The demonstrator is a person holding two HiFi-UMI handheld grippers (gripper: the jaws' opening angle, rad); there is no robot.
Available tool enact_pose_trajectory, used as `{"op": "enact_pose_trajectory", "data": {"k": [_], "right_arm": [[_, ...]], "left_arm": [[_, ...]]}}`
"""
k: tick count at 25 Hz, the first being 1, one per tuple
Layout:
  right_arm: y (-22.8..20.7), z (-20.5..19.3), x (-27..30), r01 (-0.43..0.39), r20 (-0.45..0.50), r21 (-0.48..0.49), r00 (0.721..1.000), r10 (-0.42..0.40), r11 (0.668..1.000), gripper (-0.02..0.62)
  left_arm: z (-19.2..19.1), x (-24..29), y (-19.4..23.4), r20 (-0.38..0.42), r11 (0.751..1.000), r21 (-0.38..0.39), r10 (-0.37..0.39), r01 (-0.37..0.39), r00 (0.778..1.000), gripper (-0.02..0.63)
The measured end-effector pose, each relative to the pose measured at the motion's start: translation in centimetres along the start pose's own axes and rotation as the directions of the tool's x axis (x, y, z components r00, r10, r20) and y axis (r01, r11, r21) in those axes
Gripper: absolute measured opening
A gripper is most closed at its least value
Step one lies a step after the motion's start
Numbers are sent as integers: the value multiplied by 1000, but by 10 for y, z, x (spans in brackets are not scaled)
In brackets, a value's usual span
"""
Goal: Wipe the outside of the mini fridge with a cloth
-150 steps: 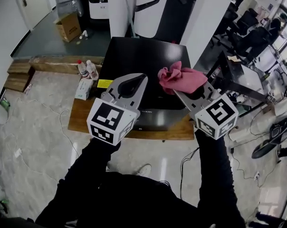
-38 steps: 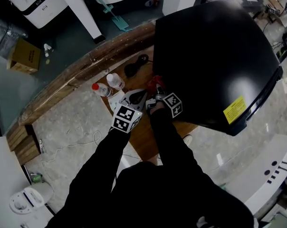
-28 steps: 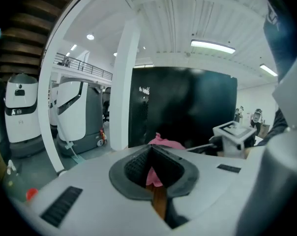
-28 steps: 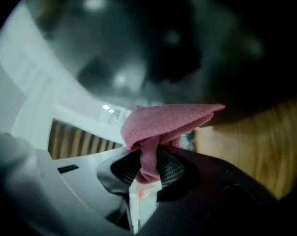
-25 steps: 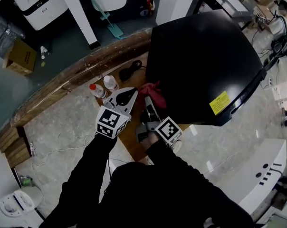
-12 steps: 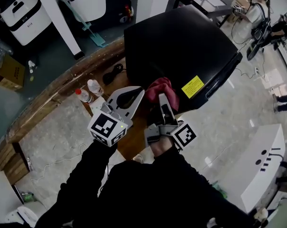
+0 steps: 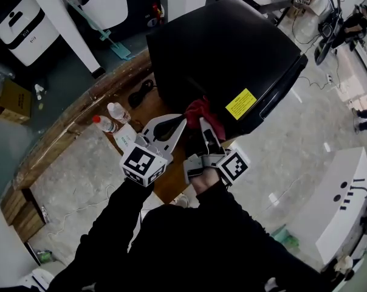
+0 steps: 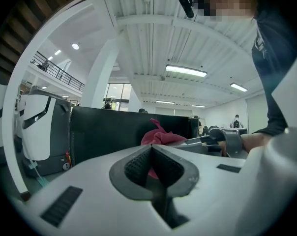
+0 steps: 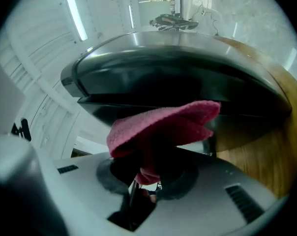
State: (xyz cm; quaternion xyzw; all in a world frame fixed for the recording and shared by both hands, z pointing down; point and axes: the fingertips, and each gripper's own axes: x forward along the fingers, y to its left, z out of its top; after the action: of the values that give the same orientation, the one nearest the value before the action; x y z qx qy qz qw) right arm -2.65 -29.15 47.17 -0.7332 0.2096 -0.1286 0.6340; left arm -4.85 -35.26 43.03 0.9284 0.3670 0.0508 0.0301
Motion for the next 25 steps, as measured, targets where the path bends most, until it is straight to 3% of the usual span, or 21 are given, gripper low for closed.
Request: {"op": "enact_pose_trajectory", "data": {"k": [6, 13, 17, 25], "right_arm": [[-47, -8, 3, 73, -12, -1, 997, -73, 997, 89], [-116, -23, 10, 166, -24, -2, 986, -166, 986, 89], [-162, -33, 12, 226, -27, 33, 974, -225, 974, 89], [-263, -47, 5, 386, -34, -5, 922, -386, 922, 91]], "left_arm": [[-37, 1, 8, -32, 1000, -9, 10, -10, 999, 3], [-111, 12, 25, -114, 998, -57, 30, -36, 993, 3], [-150, 10, 33, -193, 995, -68, 56, -70, 980, 3], [-230, 13, 44, -335, 986, -121, 66, -112, 940, 3]]}}
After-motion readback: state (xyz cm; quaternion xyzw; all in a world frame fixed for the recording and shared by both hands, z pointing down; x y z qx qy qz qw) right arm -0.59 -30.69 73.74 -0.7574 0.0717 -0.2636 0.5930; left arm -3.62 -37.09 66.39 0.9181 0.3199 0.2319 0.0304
